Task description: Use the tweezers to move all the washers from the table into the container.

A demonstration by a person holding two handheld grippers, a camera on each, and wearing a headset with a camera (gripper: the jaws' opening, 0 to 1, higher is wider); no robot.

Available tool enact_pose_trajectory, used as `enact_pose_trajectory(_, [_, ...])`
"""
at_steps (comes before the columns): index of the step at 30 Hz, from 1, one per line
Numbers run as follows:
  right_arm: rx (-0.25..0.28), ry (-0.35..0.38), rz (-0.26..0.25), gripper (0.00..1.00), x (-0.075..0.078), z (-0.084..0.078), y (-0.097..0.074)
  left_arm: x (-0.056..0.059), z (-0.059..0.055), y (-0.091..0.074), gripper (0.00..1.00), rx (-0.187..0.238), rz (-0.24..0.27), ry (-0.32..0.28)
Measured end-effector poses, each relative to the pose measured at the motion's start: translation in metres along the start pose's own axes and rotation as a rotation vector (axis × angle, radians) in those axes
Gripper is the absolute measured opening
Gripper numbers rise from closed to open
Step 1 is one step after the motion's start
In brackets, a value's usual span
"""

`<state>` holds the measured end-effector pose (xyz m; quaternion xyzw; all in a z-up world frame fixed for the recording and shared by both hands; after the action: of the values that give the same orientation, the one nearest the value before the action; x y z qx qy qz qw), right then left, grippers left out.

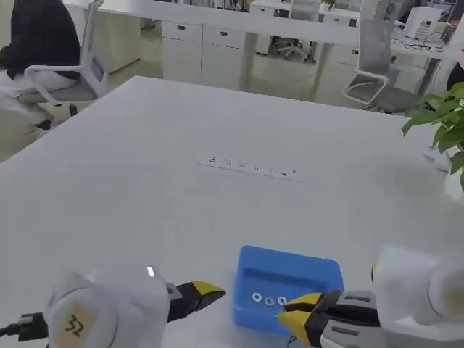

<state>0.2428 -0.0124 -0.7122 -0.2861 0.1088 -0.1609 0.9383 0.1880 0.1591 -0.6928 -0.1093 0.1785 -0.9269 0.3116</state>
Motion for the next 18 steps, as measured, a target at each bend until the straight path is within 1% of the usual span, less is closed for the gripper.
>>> enact_pose_trajectory(3, [-0.021,-0.010,0.019,0.05,-0.002,-0.005,-0.001,0.001,0.007,0.003,0.46,0.005,-0.034,0.008])
enact_pose_trajectory(6, [-0.035,-0.026,0.045,0.05,-0.004,-0.008,-0.002,0.004,0.015,0.007,0.39,-0.011,-0.091,0.058])
enact_pose_trajectory(8, [-0.051,-0.039,0.063,0.04,-0.005,-0.009,-0.002,0.006,0.021,0.009,0.35,-0.016,-0.116,0.082])
enact_pose_trajectory(10, [-0.085,-0.069,0.084,0.04,-0.006,-0.011,-0.003,0.008,0.026,0.012,0.31,-0.023,-0.141,0.100])
enact_pose_trajectory(11, [-0.091,-0.081,0.086,0.04,-0.006,-0.011,-0.003,0.009,0.029,0.014,0.30,-0.032,-0.162,0.117])
enact_pose_trajectory(12, [-0.104,-0.097,0.099,0.04,-0.007,-0.011,-0.003,0.011,0.032,0.016,0.28,-0.035,-0.178,0.132])
enact_pose_trajectory(14, [-0.114,-0.109,0.118,0.04,-0.008,-0.011,-0.002,0.013,0.035,0.018,0.24,-0.046,-0.206,0.149])
enact_pose_trajectory(16, [-0.125,-0.112,0.156,0.04,-0.010,-0.011,-0.002,0.016,0.039,0.021,0.22,-0.050,-0.225,0.165])
enact_pose_trajectory(17, [-0.145,-0.129,0.196,0.04,-0.012,-0.011,-0.001,0.018,0.041,0.023,0.22,-0.053,-0.239,0.174])
enact_pose_trajectory(18, [-0.162,-0.150,0.214,0.04,-0.013,-0.011,0.000,0.018,0.043,0.025,0.21,-0.053,-0.247,0.176])
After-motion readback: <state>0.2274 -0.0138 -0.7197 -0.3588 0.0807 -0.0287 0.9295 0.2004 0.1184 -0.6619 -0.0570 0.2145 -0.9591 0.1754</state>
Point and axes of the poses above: the centre of the closed fingertips' face, and the gripper's own axes: y roughly forward along the fingers, x roughly to its right, z roughly out of its top, the point moved 9 cm from there along -y, roughly backward along the fingers, and after that the axes turned 1 degree about -x, right-handed, at the moved point
